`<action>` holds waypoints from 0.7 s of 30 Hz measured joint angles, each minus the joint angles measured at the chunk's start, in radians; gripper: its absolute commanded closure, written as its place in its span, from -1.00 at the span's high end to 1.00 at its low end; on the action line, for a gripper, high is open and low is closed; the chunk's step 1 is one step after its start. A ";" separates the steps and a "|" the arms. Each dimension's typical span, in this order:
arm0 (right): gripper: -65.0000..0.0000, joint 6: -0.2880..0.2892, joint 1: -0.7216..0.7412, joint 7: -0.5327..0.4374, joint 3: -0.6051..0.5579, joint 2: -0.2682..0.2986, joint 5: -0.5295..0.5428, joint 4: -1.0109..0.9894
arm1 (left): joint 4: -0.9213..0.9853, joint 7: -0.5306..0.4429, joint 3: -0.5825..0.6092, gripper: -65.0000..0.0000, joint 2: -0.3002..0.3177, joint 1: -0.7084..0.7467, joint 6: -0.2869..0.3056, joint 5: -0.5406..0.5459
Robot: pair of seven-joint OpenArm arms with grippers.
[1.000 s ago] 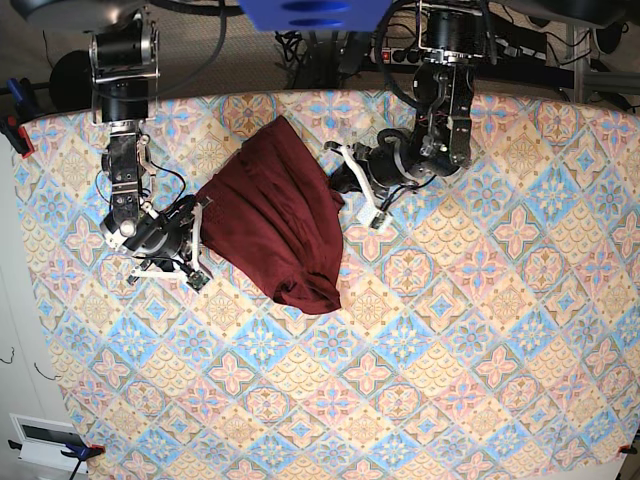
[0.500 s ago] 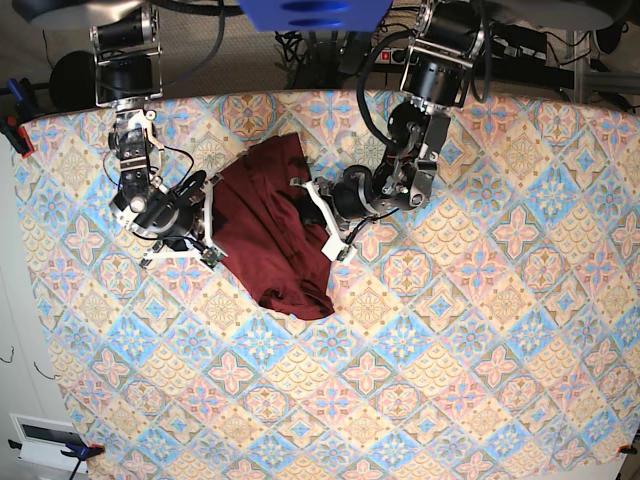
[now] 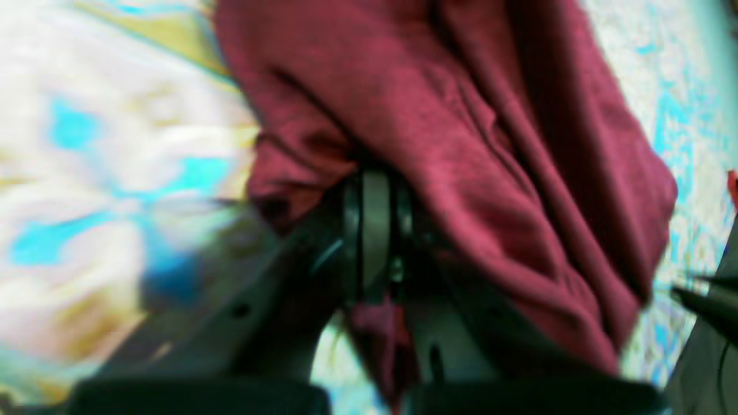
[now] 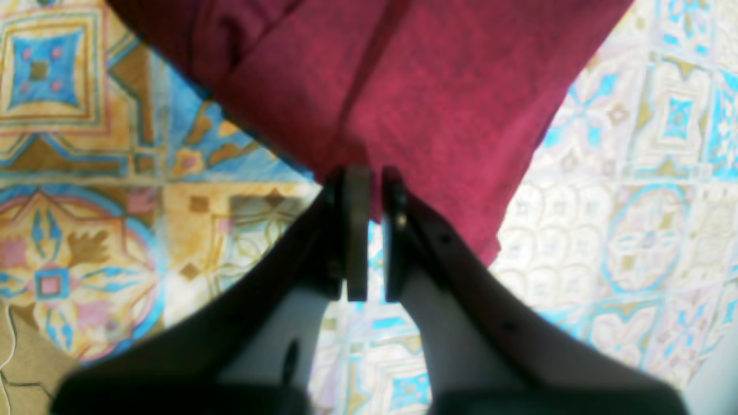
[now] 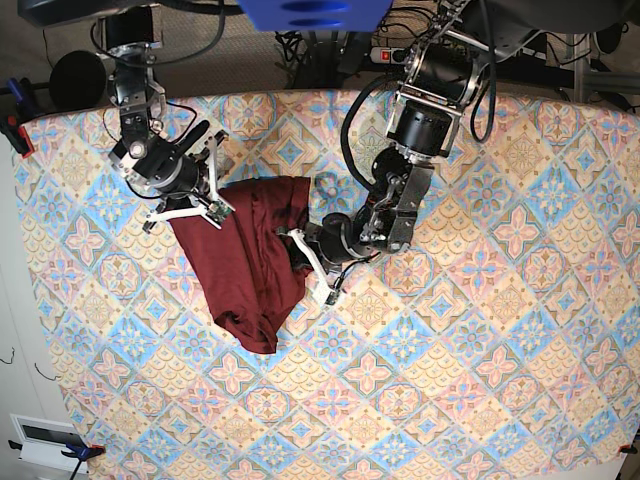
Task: Layout the t-shirt on the table in an organized manner, then fold the t-shirt properly
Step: 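Release the shirt with the left gripper and lift it away, then drag the maroon shirt bundle with the right gripper toward the table edge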
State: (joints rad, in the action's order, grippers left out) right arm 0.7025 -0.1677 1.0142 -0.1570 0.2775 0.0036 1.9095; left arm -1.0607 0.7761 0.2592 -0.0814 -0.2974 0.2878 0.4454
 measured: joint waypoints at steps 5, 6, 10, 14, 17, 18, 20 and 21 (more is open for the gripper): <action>-0.88 0.001 0.074 -0.020 -0.107 -0.016 0.005 0.004 | -0.282 0.069 -0.217 -1.00 0.041 0.133 0.000 0.004; -0.88 0.000 0.082 -0.014 -0.118 -0.032 0.002 0.004 | -0.323 0.080 -0.250 -1.00 0.058 0.155 -0.002 0.003; -0.88 0.003 0.100 -0.003 -0.156 -0.064 0.011 -0.006 | -0.430 0.122 -0.314 -1.00 0.148 0.248 -0.006 0.069; -0.88 -0.001 0.193 -0.008 -0.179 -0.113 0.003 -0.071 | -0.485 0.130 -0.358 -1.00 0.206 0.346 0.000 0.175; -0.88 -0.006 0.231 -0.027 -0.179 -0.161 0.005 -0.190 | -0.505 0.132 -0.394 -1.00 0.238 0.394 0.000 0.232; -0.88 -0.006 0.236 -0.026 -0.180 -0.171 0.011 -0.236 | -0.512 0.130 -0.400 -1.00 0.247 0.404 0.000 0.250; -0.88 -0.001 0.240 -0.015 -0.184 -0.185 0.003 -0.325 | -0.523 0.127 -0.417 -1.00 0.254 0.417 0.000 0.274; -0.88 0.001 0.243 -0.015 -0.183 -0.186 0.004 -0.361 | -0.527 0.126 -0.424 -1.00 0.256 0.420 -0.001 0.277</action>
State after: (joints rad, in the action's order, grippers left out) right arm 0.7033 0.0750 0.9989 -0.3405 0.0917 0.0078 1.5486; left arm -1.5879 0.9020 -0.1646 0.1745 0.1230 0.2871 0.7223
